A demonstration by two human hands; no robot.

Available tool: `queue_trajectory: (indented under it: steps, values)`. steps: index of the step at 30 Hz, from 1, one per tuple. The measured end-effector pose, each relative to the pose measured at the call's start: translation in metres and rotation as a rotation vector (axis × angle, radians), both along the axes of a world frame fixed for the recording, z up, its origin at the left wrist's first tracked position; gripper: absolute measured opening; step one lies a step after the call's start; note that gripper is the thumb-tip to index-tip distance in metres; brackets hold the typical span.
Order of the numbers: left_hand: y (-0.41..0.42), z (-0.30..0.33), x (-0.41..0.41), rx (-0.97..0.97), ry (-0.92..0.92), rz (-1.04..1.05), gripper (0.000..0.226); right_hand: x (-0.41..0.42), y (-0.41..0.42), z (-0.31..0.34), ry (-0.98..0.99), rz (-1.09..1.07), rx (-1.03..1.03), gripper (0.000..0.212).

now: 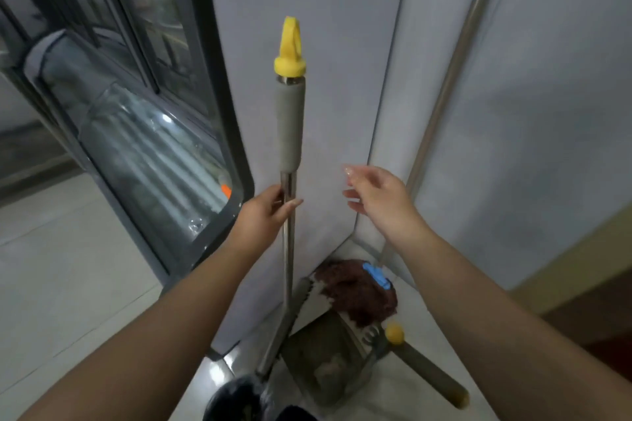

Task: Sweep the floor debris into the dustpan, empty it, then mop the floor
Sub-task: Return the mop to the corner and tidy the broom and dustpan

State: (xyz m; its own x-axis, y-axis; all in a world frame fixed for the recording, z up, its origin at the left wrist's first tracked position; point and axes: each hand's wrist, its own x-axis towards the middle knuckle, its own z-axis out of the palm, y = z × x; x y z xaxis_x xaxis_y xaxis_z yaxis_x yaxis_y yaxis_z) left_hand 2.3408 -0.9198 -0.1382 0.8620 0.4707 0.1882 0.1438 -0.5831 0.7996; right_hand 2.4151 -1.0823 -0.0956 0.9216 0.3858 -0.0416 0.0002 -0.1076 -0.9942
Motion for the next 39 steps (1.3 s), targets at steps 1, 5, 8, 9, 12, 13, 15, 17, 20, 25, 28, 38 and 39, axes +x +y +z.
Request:
queue_trajectory:
  steps: [1, 5, 8, 9, 12, 13, 15, 17, 20, 25, 28, 38, 39]
  values:
    - [-0.006, -0.001, -0.008, 0.027, -0.004, 0.0, 0.019, -0.005, -0.013, -0.015, 0.019, -0.043, -0.046, 0.017]
    - [-0.04, -0.009, -0.045, 0.05, 0.036, 0.032, 0.021, -0.03, -0.063, -0.074, 0.08, -0.088, -0.287, 0.04]
    - [-0.069, -0.012, -0.066, 0.051, 0.102, 0.044, 0.029, -0.052, -0.088, -0.102, 0.048, 0.112, -0.636, 0.044]
    - [-0.077, -0.012, -0.07, 0.061, 0.114, 0.047, 0.03, -0.059, -0.093, -0.108, 0.05, 0.141, -0.715, 0.049]
    - [-0.096, -0.014, -0.078, 0.044, 0.11, 0.072, 0.031, -0.08, -0.11, -0.123, 0.164, 0.165, -0.82, 0.066]
    - [-0.1, -0.015, -0.081, 0.016, 0.115, 0.08, 0.031, -0.088, -0.115, -0.128, 0.183, 0.205, -0.852, 0.067]
    - [-0.107, -0.016, -0.087, -0.034, 0.133, 0.081, 0.031, -0.097, -0.121, -0.137, 0.188, 0.272, -0.894, 0.069]
    - [-0.108, -0.018, -0.091, -0.045, 0.147, 0.084, 0.031, -0.099, -0.124, -0.139, 0.196, 0.24, -0.884, 0.073]
    - [-0.103, -0.021, -0.095, -0.036, 0.139, 0.096, 0.03, -0.096, -0.126, -0.141, 0.099, 0.127, -0.915, 0.069]
    - [-0.082, -0.027, -0.098, -0.098, 0.126, 0.086, 0.031, -0.08, -0.11, -0.135, -0.173, 0.116, -1.114, 0.077]
    - [-0.069, -0.031, -0.099, -0.109, 0.094, 0.074, 0.032, -0.068, -0.094, -0.126, -0.337, 0.121, -1.133, 0.074]
    - [-0.041, -0.04, -0.077, -0.024, 0.047, 0.055, 0.03, 0.001, -0.044, -0.086, -0.521, 0.303, -1.293, 0.07]
    - [-0.039, -0.04, -0.071, 0.001, 0.045, 0.061, 0.03, 0.01, -0.038, -0.085, -0.578, 0.321, -1.284, 0.07]
